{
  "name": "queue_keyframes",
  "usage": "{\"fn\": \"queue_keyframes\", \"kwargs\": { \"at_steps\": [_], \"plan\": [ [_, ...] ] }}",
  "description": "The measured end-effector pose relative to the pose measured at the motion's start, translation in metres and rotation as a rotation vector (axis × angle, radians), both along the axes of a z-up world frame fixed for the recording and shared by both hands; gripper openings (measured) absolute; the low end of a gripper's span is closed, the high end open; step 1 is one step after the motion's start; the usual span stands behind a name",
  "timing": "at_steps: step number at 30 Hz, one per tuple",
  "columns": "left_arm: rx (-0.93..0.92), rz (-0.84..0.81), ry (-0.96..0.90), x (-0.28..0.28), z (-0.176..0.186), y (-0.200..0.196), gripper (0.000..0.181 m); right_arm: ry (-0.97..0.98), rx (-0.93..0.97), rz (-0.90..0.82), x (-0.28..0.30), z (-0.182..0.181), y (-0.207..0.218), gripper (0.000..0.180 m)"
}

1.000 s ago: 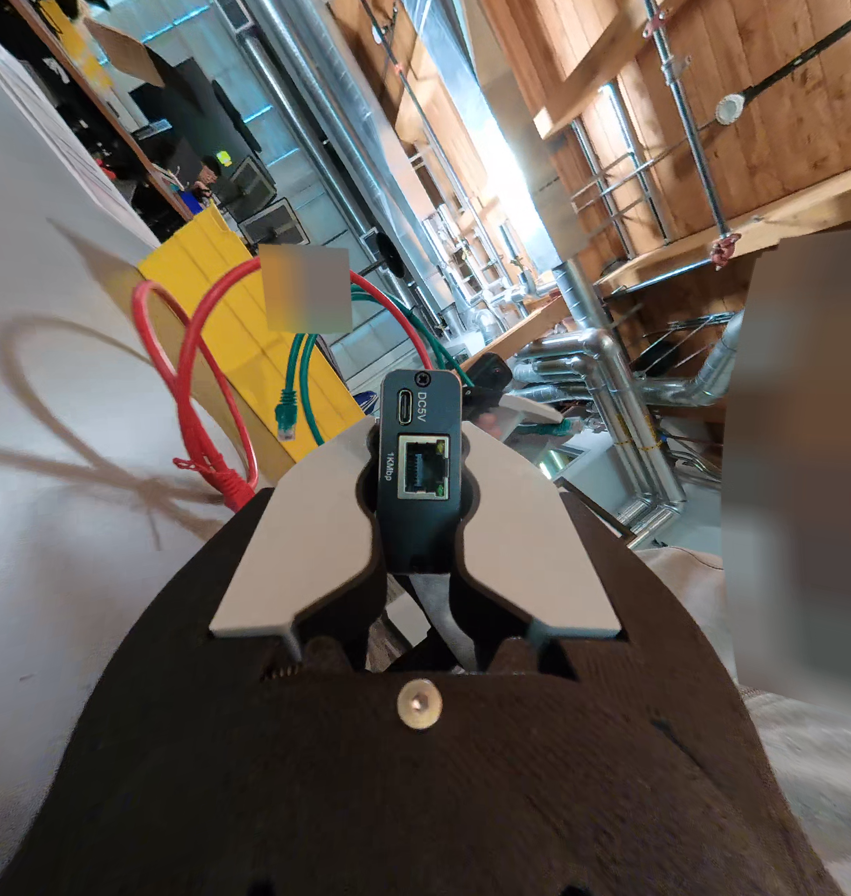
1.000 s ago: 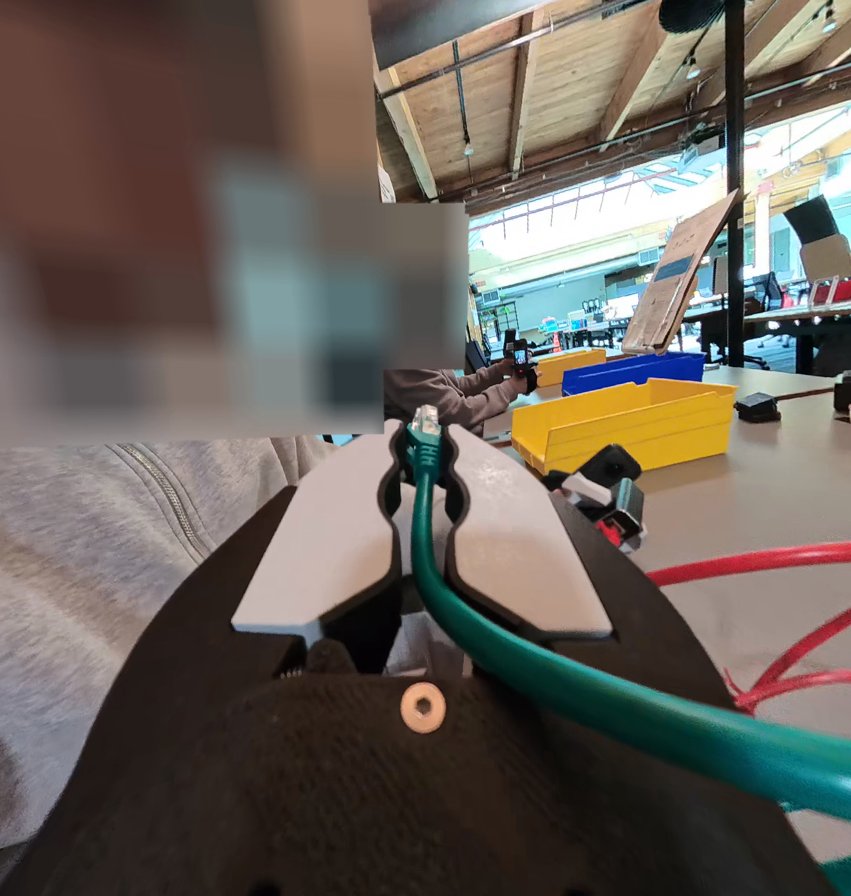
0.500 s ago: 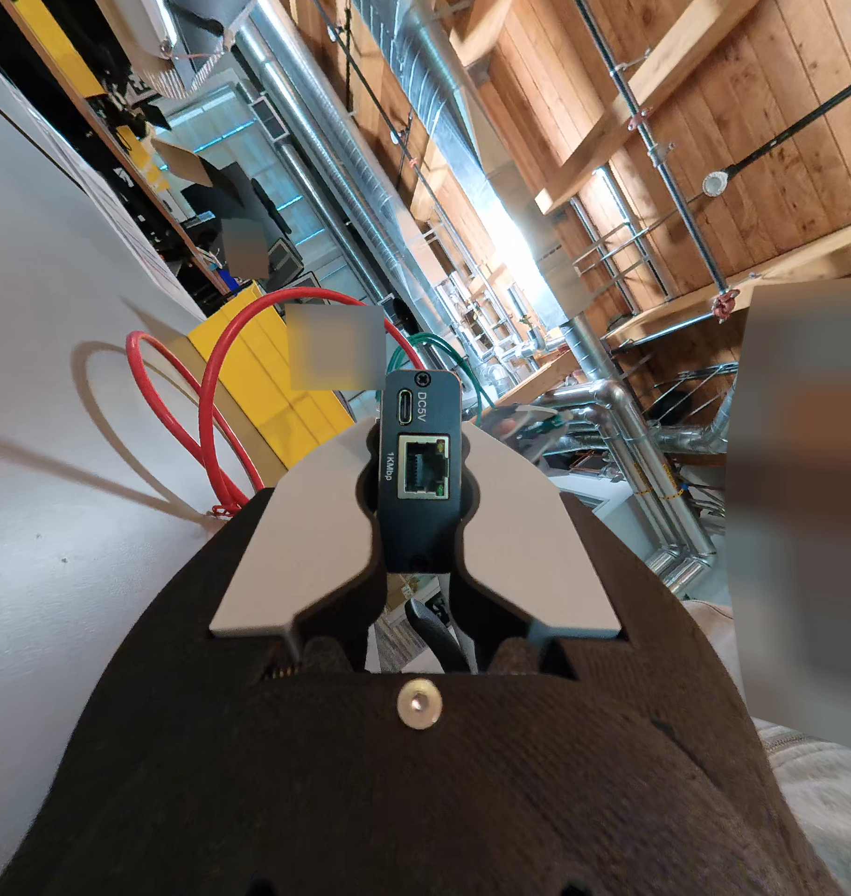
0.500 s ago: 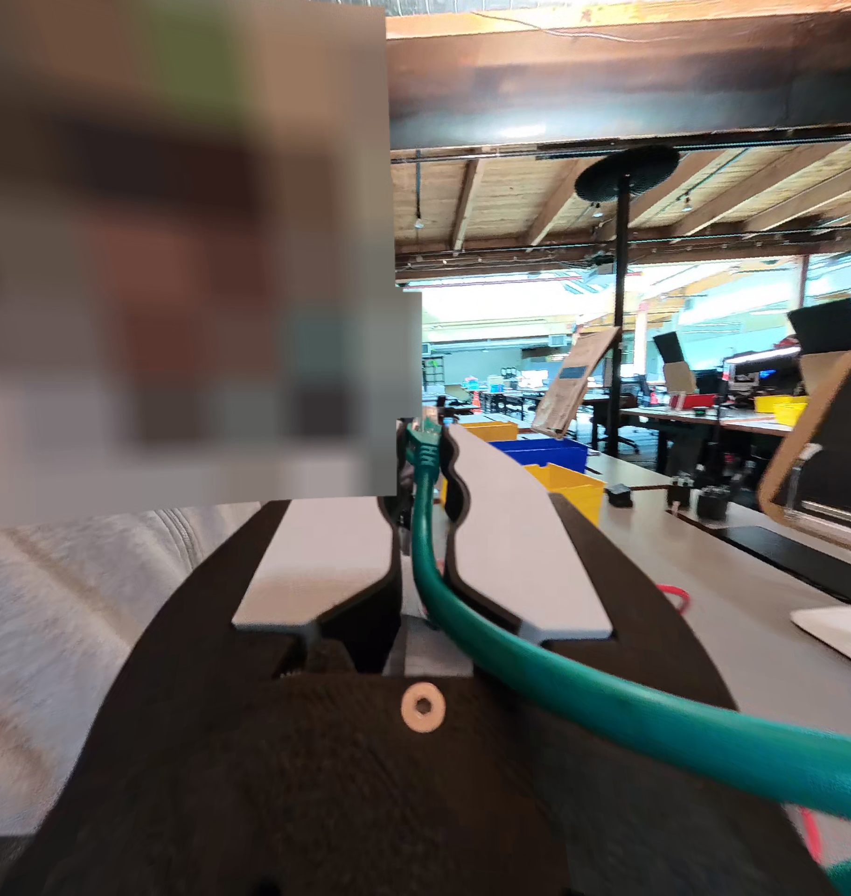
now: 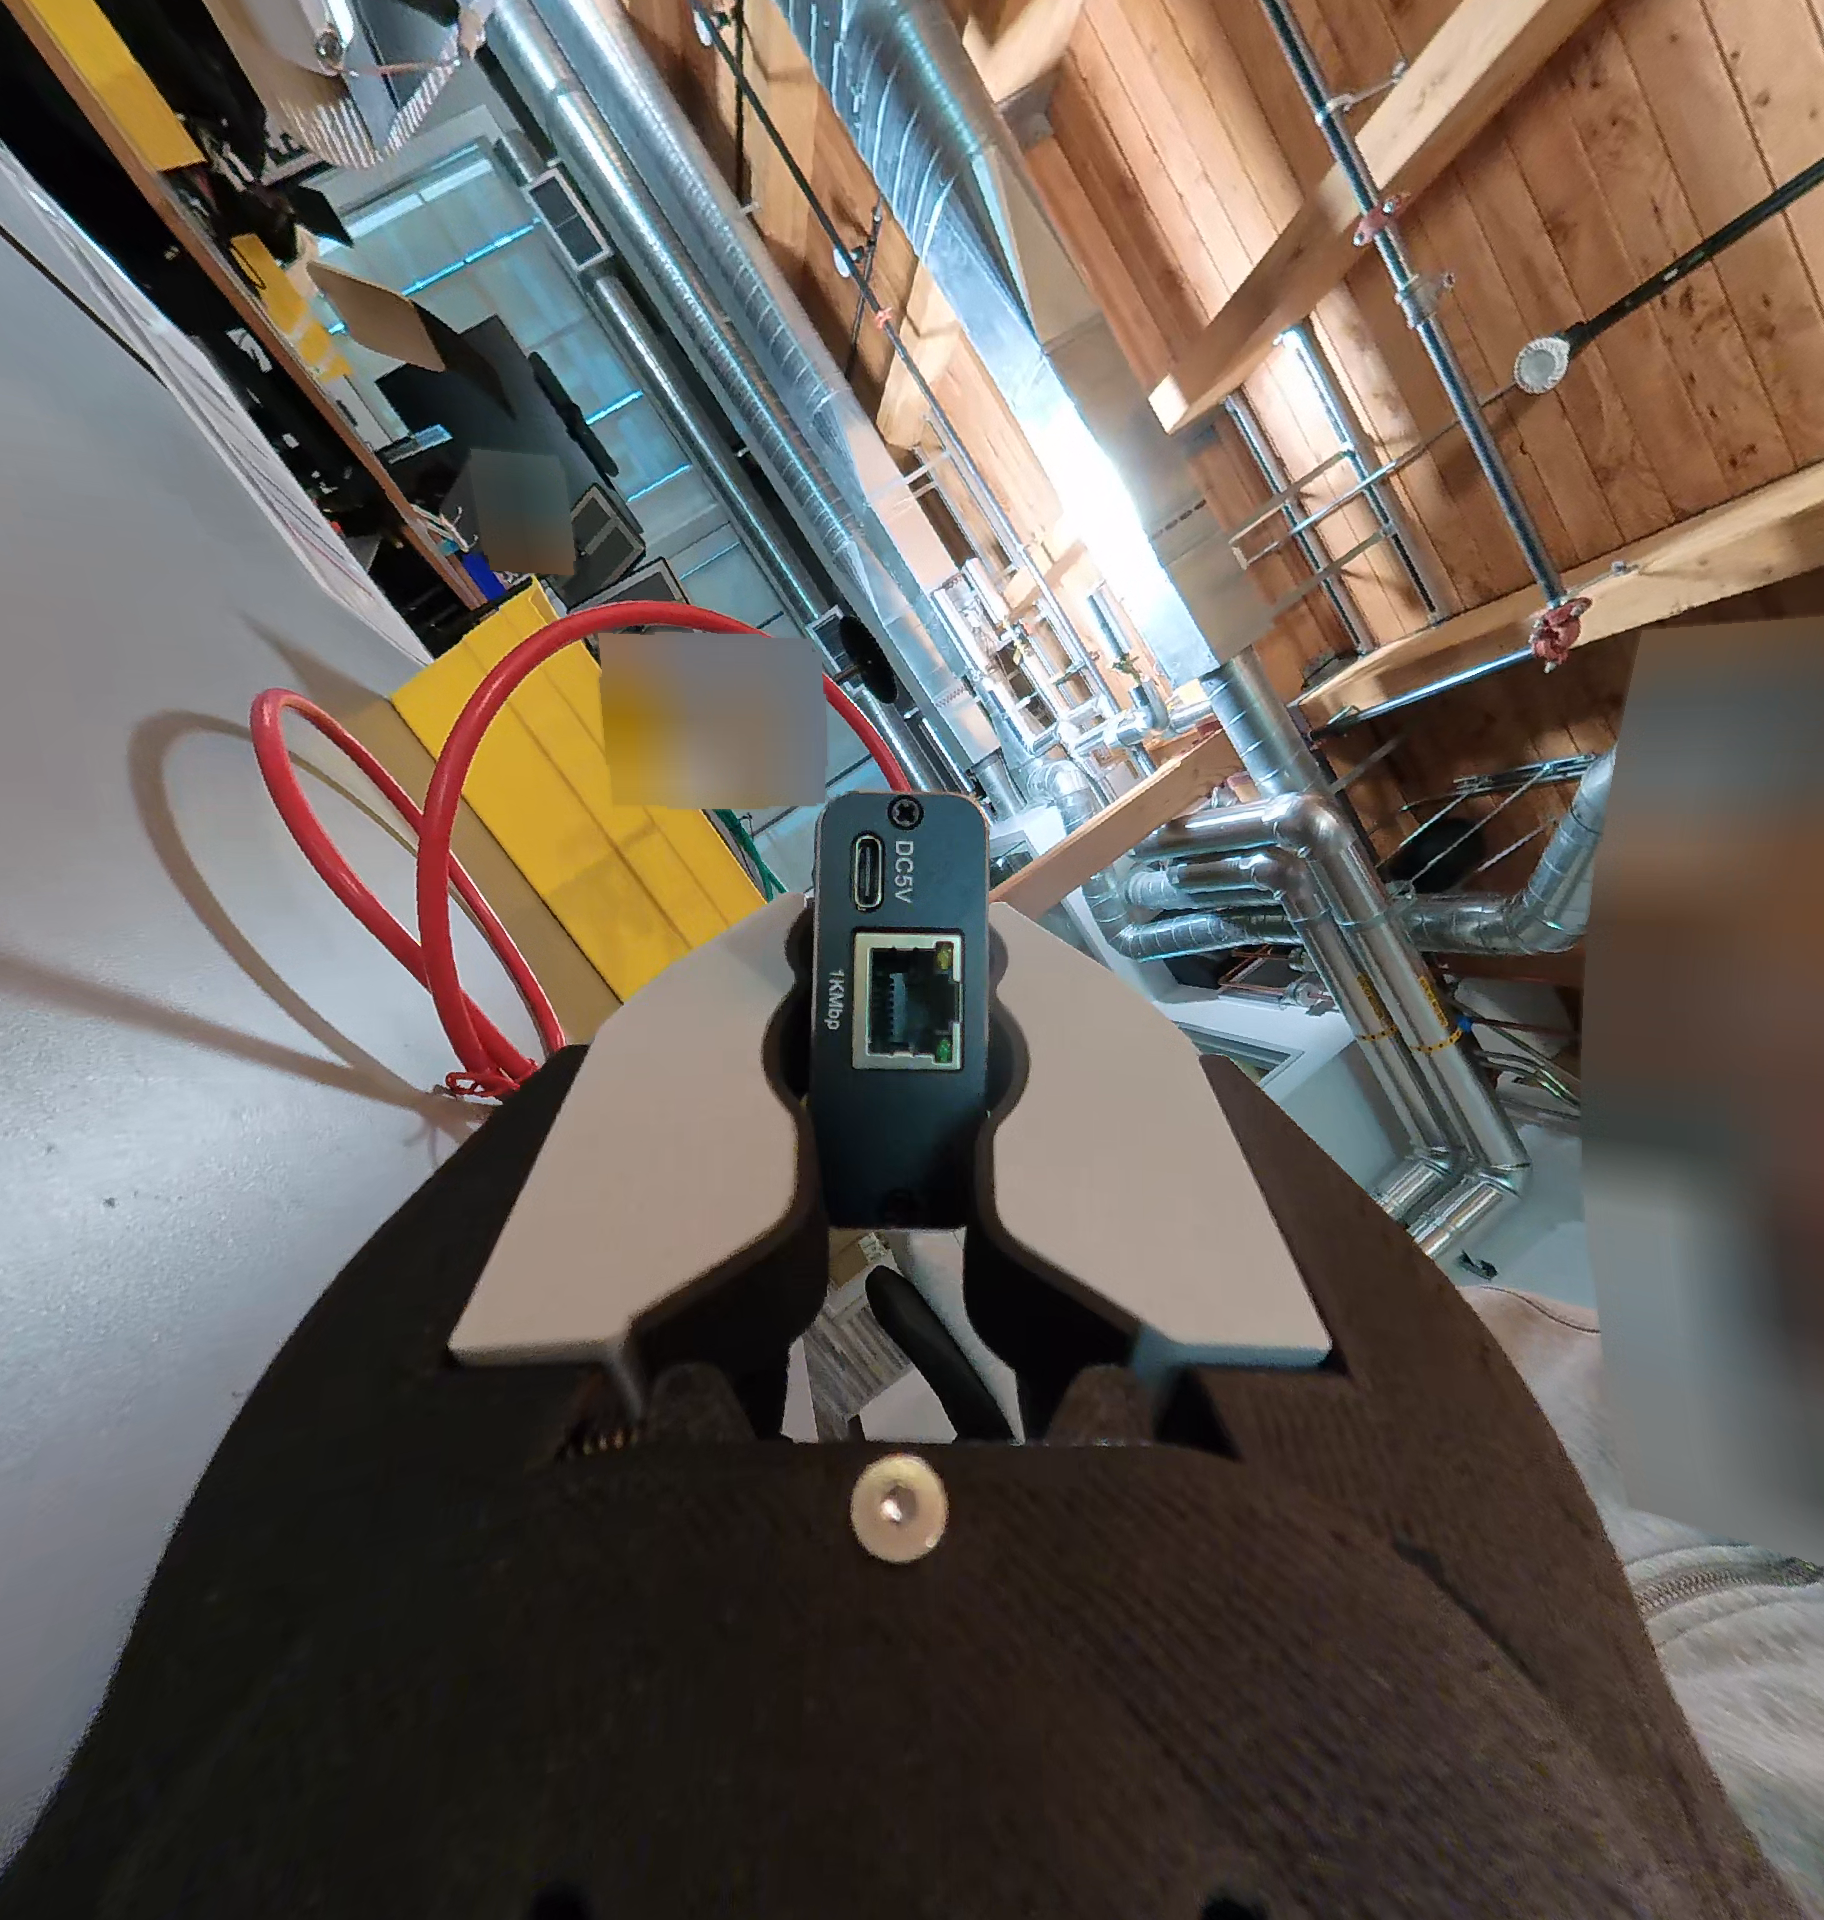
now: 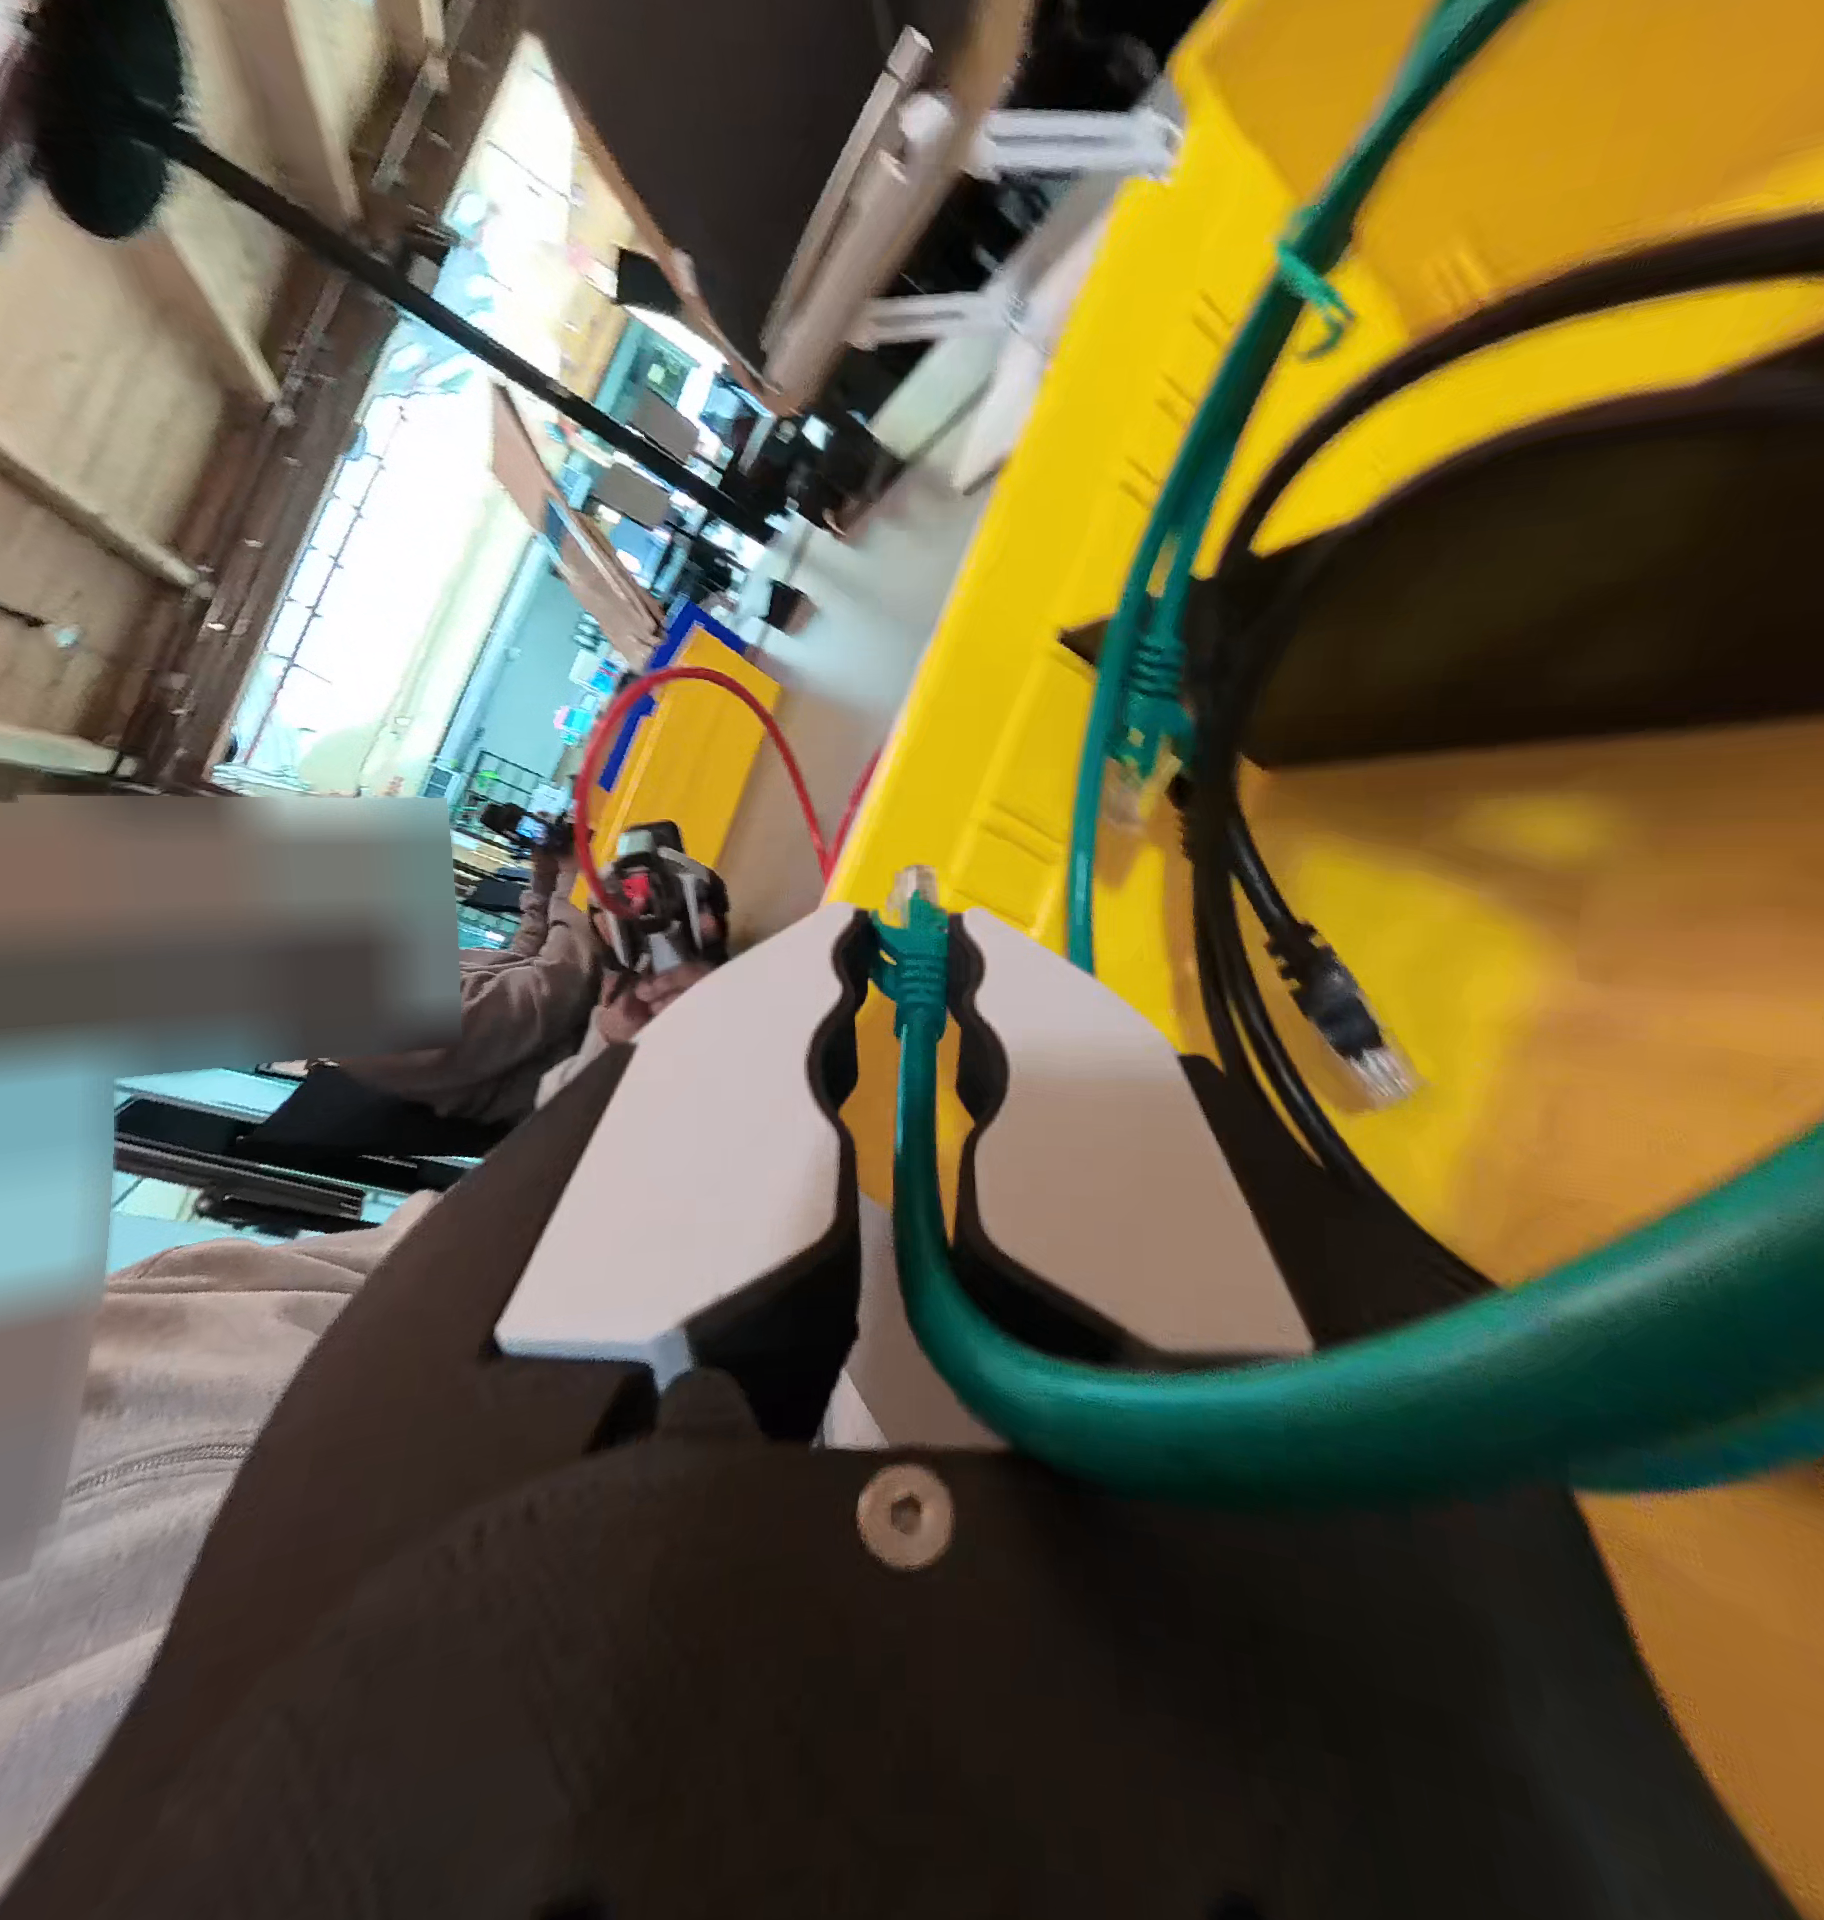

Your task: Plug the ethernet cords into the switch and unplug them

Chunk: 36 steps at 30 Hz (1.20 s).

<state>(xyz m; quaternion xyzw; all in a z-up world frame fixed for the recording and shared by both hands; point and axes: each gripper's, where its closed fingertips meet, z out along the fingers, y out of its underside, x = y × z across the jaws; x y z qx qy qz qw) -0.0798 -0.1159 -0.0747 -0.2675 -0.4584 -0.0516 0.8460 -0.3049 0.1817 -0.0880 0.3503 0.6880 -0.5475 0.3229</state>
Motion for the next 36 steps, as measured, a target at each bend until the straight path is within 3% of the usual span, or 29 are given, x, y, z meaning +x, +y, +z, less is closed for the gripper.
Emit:
{"fn": "queue_keyframes", "kwargs": {
  "at_steps": [2, 7, 17, 26, 32, 36],
  "plan": [
    [0.001, -0.001, 0.000, 0.000, 0.000, 0.000, 0.025, 0.005, 0.066, 0.005, 0.001, -0.007, 0.003, 0.017],
    [0.006, -0.003, 0.000, 0.000, 0.000, 0.000, 0.025, 0.053, 0.235, 0.061, 0.011, -0.015, 0.018, 0.059],
    [0.006, -0.003, -0.005, 0.000, -0.001, 0.000, 0.025, 0.106, 0.409, 0.023, 0.006, -0.015, 0.062, 0.069],
    [0.008, -0.004, -0.008, 0.000, -0.001, 0.000, 0.025, 0.179, 0.754, -0.026, 0.005, -0.027, 0.103, 0.069],
    [0.007, -0.001, -0.009, 0.000, -0.001, 0.000, 0.025, 0.232, 0.647, -0.085, -0.003, -0.004, 0.089, 0.060],
    [0.007, -0.002, -0.010, 0.000, -0.001, 0.000, 0.026, 0.252, 0.650, -0.078, -0.004, -0.007, 0.083, 0.059]
  ]
}}
